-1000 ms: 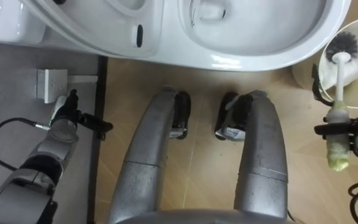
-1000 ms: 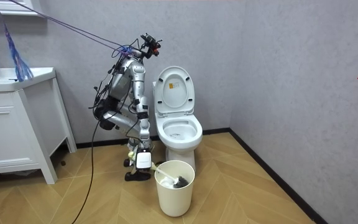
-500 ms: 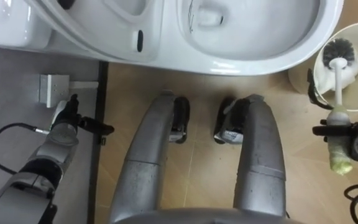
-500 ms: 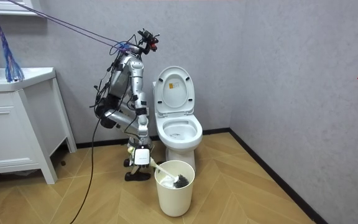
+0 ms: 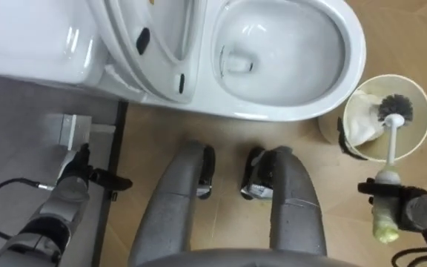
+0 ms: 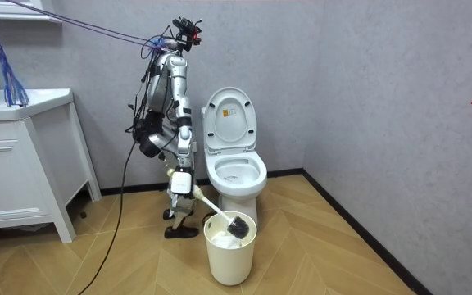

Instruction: Brush toilet

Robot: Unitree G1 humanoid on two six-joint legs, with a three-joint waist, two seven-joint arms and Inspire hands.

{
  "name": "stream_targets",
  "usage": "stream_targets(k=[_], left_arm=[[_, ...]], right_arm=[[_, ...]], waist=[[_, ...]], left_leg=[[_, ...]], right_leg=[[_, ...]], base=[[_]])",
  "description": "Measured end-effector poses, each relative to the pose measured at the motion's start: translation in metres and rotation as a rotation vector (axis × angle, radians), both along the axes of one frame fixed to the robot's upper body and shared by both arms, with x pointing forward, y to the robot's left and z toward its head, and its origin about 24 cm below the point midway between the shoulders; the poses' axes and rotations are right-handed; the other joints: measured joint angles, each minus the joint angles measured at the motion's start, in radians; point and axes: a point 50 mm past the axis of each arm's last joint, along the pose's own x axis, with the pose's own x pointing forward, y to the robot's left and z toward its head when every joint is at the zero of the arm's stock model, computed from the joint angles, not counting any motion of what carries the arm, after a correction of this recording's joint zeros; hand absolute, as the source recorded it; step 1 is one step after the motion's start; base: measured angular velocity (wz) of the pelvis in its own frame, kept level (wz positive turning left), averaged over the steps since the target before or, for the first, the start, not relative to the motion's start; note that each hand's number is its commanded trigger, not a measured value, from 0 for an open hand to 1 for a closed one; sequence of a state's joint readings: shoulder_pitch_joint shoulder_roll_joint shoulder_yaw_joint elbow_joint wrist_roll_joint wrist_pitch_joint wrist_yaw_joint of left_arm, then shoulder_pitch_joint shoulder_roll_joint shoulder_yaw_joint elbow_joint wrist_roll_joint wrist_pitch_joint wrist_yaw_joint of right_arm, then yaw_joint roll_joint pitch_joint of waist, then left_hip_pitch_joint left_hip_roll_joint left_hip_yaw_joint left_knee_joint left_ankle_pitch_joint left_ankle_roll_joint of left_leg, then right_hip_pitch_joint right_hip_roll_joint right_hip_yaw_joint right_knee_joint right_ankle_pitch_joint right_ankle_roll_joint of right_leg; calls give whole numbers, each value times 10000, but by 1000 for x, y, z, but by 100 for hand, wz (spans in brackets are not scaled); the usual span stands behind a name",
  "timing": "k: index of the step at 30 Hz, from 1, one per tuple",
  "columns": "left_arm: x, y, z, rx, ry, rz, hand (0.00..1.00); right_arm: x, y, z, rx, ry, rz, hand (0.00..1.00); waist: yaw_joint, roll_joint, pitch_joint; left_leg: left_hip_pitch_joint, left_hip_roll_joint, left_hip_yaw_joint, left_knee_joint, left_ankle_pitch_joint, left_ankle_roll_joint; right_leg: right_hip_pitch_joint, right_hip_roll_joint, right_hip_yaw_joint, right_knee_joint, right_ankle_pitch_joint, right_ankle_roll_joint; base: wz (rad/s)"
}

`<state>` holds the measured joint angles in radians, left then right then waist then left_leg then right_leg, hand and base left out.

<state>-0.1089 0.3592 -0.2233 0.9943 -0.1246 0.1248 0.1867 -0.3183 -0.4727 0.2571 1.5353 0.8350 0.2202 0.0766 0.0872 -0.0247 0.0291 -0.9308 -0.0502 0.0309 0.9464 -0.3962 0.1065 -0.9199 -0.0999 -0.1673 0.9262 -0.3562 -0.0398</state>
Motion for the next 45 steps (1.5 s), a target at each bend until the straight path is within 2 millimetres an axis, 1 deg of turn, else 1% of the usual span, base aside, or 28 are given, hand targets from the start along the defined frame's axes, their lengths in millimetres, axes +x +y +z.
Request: stream_targets(k=[1,5,11,13,14,15,16,18,20,22,23,25,26,28,30,33,34,35,36,37,38,39,40,41,42,43,44,45], left_arm=[[-5,2,-2,-14,119,131,0],[-22,2,-9,-277,409,746,0],[-44,1,-18,-601,774,1593,0],[-53,3,-21,-657,968,2000,0],[-55,3,-22,-659,1019,2040,0],[-61,3,-23,-661,1162,2093,0],[-68,4,-24,-701,1263,2244,0],[-75,8,-23,-798,1165,2583,0],[-84,12,-23,-808,1181,2919,0],[-96,12,-26,-883,1316,3341,0],[-99,12,-26,-867,1363,3334,0],[-108,14,-25,-708,1460,3235,0],[-110,15,-25,-696,1457,3269,0],[-121,18,-24,-626,1552,3487,0],[-128,21,-23,-459,1658,3578,0],[-140,23,-20,-112,1655,3761,0],[-143,22,-19,14,1633,3780,0],[-143,22,-19,61,1630,3764,0],[-142,20,-19,138,1549,3791,0],[-140,19,-17,229,1378,3761,0],[-139,18,-16,348,1279,3683,0],[-136,19,-12,653,1074,3459,0],[-132,22,-8,978,831,3354,0],[-129,23,-6,1141,710,3287,0],[-124,25,-1,1502,448,3090,0],[-120,24,5,1836,144,2852,0],[-119,24,8,1963,-17,2754,0],[-116,23,13,2254,-294,2557,0]], right_arm=[[-6,0,-2,143,-29,-325,100],[-18,6,-9,525,13,-779,100],[-45,20,-23,1282,89,-2392,100],[-57,26,-28,1542,201,-3150,100],[-62,26,-29,1592,268,-3321,100],[-70,28,-31,1701,432,-3527,100],[-78,28,-32,1788,561,-3750,100],[-90,29,-34,1906,648,-4287,100],[-100,30,-35,1984,714,-4715,100],[-109,31,-36,2024,779,-5065,100],[-112,31,-36,2019,834,-5134,100],[-124,32,-36,2052,1035,-5389,100],[-126,32,-36,2075,1061,-5470,100],[-134,32,-36,2089,1130,-5640,100],[-139,32,-37,2171,1059,-5835,100],[-150,33,-36,2205,1060,-6257,100],[-154,33,-36,2227,1130,-6369,100],[-155,33,-36,2245,1154,-6427,100],[-157,34,-36,2279,1159,-6562,100],[-160,34,-36,2292,1177,-6682,100],[-161,34,-36,2288,1195,-6721,100],[-161,34,-36,2279,1223,-6686,100],[-162,34,-36,2247,1270,-6603,100],[-162,34,-36,2233,1286,-6551,100],[-162,33,-36,2172,1290,-6475,100],[-161,32,-36,2105,1230,-6443,100],[-161,32,-36,2037,1265,-6393,100],[-162,31,-35,1886,1362,-6342,100]], waist=[[27,-17,-19],[27,5,-38],[9,14,-53],[-27,-8,-68],[-27,-15,-69],[-43,-34,-75],[-91,-49,-97],[-147,-63,-121],[-215,-127,-135],[-271,-192,-144],[-278,-217,-150],[-308,-336,-198],[-319,-374,-222],[-324,-448,-234],[-309,-521,-243],[-361,-586,-226],[-370,-575,-223],[-359,-542,-199],[-371,-536,-209],[-388,-490,-187],[-382,-529,-210],[-331,-476,-187],[-301,-566,-180],[-293,-547,-185],[-281,-505,-214],[-304,-514,-236],[-297,-525,-238],[-272,-584,-246]], left_leg=[[280,-15,-11,-212,32,25],[1185,-14,-73,-711,43,37],[2515,-20,-243,-1500,89,-16],[3163,-92,-344,-2062,231,-59],[3346,-100,-362,-2227,275,-71],[3723,-116,-403,-2596,376,-98],[4046,-126,-466,-2920,452,-125],[4411,-94,-612,-3278,535,-185],[4802,-86,-671,-3651,618,-221],[5533,-87,-703,-4228,722,-247],[5728,-86,-713,-4352,731,-256],[6417,-72,-770,-4712,754,-282],[6564,-72,-786,-4773,764,-291],[7188,5,-850,-5084,775,-305],[7550,33,-893,-5335,792,-334],[7996,32,-983,-5576,796,-343],[8106,32,-1017,-5680,795,-345],[8163,37,-1044,-5711,794,-346],[8244,37,-1154,-5741,796,-350],[8364,30,-1218,-5813,806,-365],[8412,28,-1240,-5843,810,-369],[8523,36,-1238,-5886,815,-377],[8602,39,-1238,-5933,822,-385],[8645,41,-1241,-5947,824,-389],[8766,56,-1249,-6032,834,-400],[8830,54,-1300,-6095,872,-398],[8861,53,-1306,-6125,888,-393],[8946,38,-1304,-6206,938,-383]], right_leg=[[287,4,-8,-201,30,34],[1221,115,-18,-792,95,142],[2620,146,-232,-1617,114,151],[3256,121,-309,-2079,161,156],[3447,128,-310,-2225,186,160],[3814,135,-337,-2553,241,161],[4168,127,-413,-2883,295,153],[4631,167,-597,-3368,395,122],[5033,214,-659,-3733,450,121],[5730,307,-697,-4182,526,148],[5927,316,-711,-4311,531,151],[6640,336,-809,-4712,540,165],[6802,348,-821,-4818,542,169],[7527,508,-791,-5348,657,196],[7933,579,-795,-5663,712,202],[8454,665,-846,-5909,719,213],[8624,671,-863,-6065,739,226],[8707,677,-874,-6140,764,226],[8870,692,-986,-6292,828,231],[9047,703,-1084,-6438,871,242],[9113,706,-1101,-6497,889,243],[9205,728,-1112,-6554,913,244],[9266,734,-1128,-6577,920,241],[9275,737,-1129,-6627,933,237],[9402,763,-1180,-6803,1019,231],[9538,778,-1264,-6927,1096,233],[9582,777,-1273,-6927,1109,240],[9655,752,-1272,-6932,1112,244]], base=[[6],[-1],[8],[13],[15],[13],[14],[18],[11],[0],[3],[9],[9],[3],[2],[10],[10],[15],[18],[19],[10],[0],[0],[0],[3],[3],[6],[7]])
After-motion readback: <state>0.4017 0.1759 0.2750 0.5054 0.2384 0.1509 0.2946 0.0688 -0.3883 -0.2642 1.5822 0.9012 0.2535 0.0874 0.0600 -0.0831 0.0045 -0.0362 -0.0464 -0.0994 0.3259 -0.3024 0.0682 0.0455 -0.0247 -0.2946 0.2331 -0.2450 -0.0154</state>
